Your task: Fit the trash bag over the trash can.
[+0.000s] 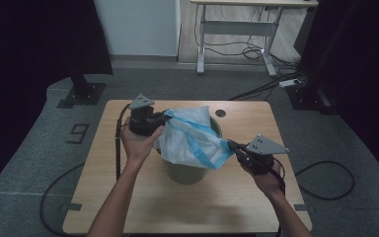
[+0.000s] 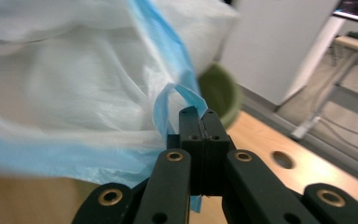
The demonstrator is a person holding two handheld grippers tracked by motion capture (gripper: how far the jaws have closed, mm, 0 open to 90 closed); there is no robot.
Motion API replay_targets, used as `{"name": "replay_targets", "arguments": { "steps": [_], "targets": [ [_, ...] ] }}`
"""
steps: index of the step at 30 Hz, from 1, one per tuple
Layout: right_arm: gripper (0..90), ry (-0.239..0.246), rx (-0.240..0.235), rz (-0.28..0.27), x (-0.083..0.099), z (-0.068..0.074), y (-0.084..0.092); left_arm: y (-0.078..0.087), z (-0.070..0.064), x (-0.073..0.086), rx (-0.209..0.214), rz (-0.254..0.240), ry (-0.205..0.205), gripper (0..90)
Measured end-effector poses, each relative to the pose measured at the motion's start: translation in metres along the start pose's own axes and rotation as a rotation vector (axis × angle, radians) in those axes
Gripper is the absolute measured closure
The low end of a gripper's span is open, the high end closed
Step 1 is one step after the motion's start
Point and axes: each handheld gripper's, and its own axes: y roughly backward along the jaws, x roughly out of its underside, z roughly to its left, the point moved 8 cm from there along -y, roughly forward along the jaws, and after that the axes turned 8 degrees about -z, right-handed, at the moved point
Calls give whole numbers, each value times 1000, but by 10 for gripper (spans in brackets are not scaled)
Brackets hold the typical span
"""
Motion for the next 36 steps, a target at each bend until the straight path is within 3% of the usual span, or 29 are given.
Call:
{"name": "replay_targets", "arguments": {
  "steps": [6, 12, 17, 21, 23, 28, 36],
  "targets": [
    [886, 35, 87, 12, -12, -34, -10, 4, 16, -9, -14, -21, 31, 893],
    [886, 16, 194, -26, -26, -69, -14, 14, 32, -16, -32, -47, 58, 893],
    [886, -1, 245, -66, -28, -80, -6, 30, 33, -11, -18, -61, 57, 893],
    [885, -17, 224, -64, -12, -72, 2, 44, 29, 5, 8, -49, 55, 892],
    [885, -21, 204, -57, 0, -64, 7, 51, 28, 16, 33, -45, 75, 892],
    [885, -86, 134, -67, 23, -43, 18, 67, 25, 41, 74, -25, 106, 891],
    [885, -86, 27, -57, 44, -4, 38, 96, 20, 77, 108, -2, 116, 891]
  ]
}}
